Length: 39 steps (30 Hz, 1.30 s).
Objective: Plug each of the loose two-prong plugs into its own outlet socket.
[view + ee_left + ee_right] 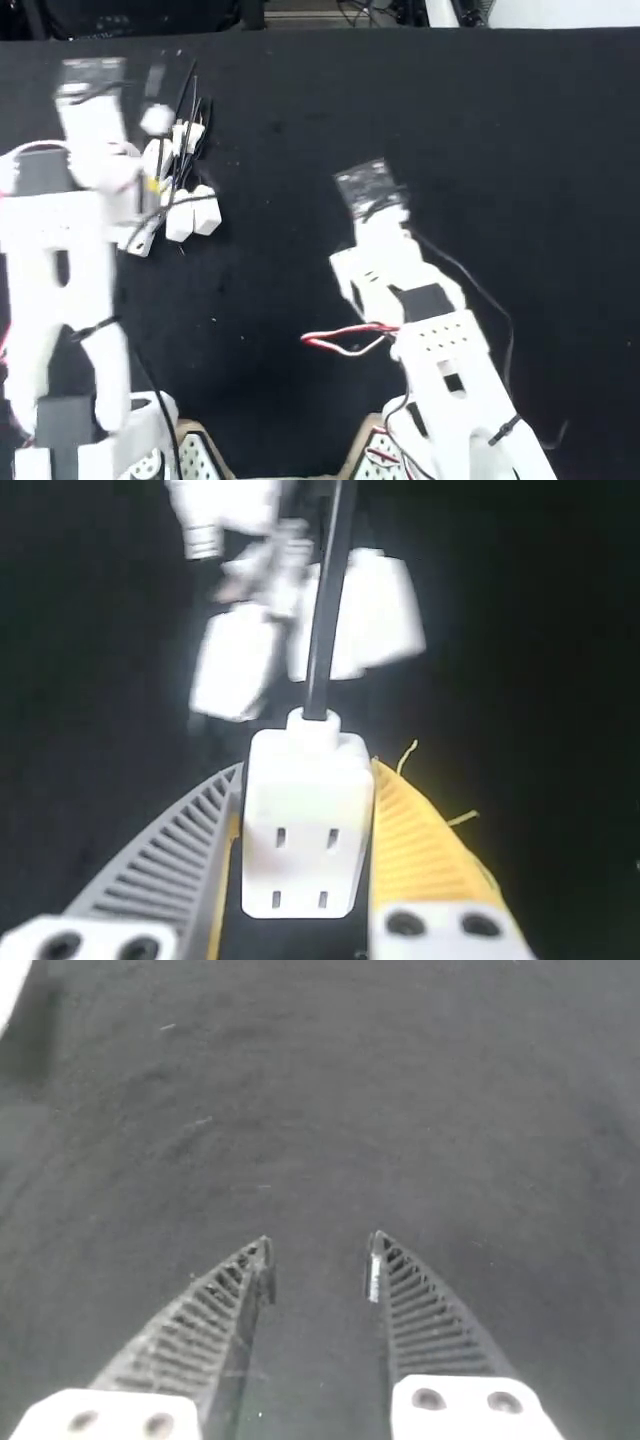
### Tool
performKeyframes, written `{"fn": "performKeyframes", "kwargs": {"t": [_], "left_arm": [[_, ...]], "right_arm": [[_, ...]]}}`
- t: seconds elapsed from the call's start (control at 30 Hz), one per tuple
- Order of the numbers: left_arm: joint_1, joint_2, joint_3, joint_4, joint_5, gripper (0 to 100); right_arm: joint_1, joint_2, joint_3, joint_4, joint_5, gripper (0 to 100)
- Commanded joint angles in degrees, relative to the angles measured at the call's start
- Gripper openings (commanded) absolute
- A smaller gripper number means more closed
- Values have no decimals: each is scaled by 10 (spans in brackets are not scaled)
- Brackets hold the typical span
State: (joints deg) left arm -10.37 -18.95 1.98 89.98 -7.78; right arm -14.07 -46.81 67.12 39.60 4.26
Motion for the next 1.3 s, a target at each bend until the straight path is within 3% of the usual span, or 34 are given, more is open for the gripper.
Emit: {"fn": "performKeyframes", "kwargs": {"t": [0.0,0.2,0.33,0.47,0.63,0.73,0.83,1.0,1.27], "left_arm": [[124,37,30,-42,-11,30],[225,122,160,-210,4,50],[259,173,210,-287,77,227],[262,177,166,-250,64,201],[172,162,51,-127,-1,198],[119,185,72,-147,-30,195],[112,221,131,-218,-30,195],[174,230,206,-298,18,195],[310,175,219,-302,100,195]], "right_arm": [[93,-15,-24,-14,-91,148],[142,-11,-18,-33,-141,148],[142,-10,-18,-33,-141,148],[142,-10,-18,-33,-141,148],[142,-10,-18,-33,-141,148],[142,-13,-18,-33,-141,148],[143,-14,-19,-33,-141,148],[154,-14,-22,-33,-141,148],[202,-15,-29,-34,-143,148]]}}
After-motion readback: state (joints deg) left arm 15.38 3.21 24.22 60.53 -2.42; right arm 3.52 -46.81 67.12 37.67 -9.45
